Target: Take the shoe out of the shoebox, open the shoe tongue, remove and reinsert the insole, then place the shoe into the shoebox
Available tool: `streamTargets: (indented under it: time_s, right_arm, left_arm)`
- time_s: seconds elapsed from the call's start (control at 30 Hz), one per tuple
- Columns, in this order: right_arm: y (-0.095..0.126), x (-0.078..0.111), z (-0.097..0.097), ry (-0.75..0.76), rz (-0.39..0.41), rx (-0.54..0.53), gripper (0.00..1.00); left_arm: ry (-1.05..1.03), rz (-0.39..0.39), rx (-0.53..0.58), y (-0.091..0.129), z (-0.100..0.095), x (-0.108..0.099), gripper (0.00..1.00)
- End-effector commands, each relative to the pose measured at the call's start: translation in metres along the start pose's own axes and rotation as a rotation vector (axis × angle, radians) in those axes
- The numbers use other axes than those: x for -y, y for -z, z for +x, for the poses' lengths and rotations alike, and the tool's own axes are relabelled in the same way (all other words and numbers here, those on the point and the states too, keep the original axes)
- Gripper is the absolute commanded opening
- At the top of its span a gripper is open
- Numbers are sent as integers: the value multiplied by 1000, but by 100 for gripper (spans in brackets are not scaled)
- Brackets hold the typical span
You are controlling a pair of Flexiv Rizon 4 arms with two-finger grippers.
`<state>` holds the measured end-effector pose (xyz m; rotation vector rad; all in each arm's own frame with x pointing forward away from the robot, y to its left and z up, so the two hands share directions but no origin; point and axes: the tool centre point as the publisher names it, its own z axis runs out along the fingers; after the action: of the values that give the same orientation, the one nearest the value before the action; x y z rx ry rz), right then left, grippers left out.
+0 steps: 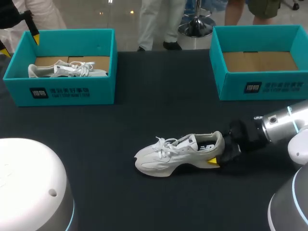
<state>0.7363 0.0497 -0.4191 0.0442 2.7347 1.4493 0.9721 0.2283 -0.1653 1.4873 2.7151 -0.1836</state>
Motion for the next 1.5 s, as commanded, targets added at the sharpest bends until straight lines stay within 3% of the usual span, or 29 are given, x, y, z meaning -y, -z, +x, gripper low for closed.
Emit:
streamTargets:
  time_s: [0.03, 1.1, 1.27, 1.5]
  right_arm:
    - [-5, -1, -1, -2, 3, 2, 0]
    - [-5, -1, -1, -2, 3, 2, 0]
    - [-5, -1, -1, -2, 3, 2, 0]
    - [-5, -1, -1, -2, 3, 2, 0]
  left_arm:
    - [-1, -3, 0, 0, 1, 1, 100]
    - [-1, -3, 0, 0, 1, 1, 100]
    - [182, 14, -7, 3, 11, 14, 100]
    - [383, -69, 3, 3, 17, 44, 100]
